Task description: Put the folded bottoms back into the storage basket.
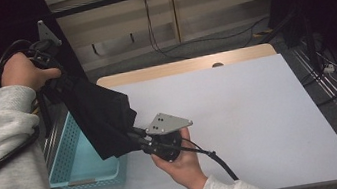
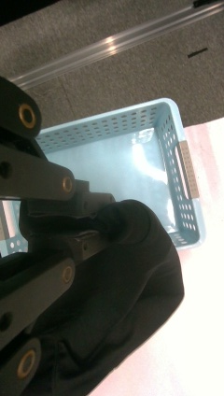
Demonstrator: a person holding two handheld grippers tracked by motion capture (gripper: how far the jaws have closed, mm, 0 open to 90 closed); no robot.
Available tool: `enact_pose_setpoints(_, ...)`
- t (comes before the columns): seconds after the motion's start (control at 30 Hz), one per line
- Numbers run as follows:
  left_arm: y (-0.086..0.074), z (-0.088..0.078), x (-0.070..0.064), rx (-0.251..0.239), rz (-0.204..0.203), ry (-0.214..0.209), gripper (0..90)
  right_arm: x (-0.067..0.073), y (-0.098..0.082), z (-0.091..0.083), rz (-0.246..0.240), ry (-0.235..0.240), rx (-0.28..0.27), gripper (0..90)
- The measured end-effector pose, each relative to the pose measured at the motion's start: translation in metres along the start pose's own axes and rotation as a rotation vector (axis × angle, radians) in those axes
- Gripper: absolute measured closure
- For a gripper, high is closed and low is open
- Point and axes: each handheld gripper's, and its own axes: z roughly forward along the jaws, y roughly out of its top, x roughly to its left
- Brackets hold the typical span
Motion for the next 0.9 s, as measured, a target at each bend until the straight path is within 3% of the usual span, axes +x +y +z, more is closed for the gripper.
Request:
enact_pose_setpoints(0.43,-0.0001,0.0058,-0.0014,-0.001,-0.005,0.003,83.6,0.0019,-0.0017,0.0008,-0.005,0.002,0.001,81.1)
enact_pose_setpoints(0.9,-0.0039,0.0077,0.0064,-0.001,-0.016,0.003,83.6,0.0051,-0.0044,0.0061,-0.010,0.014,0.012,81.0)
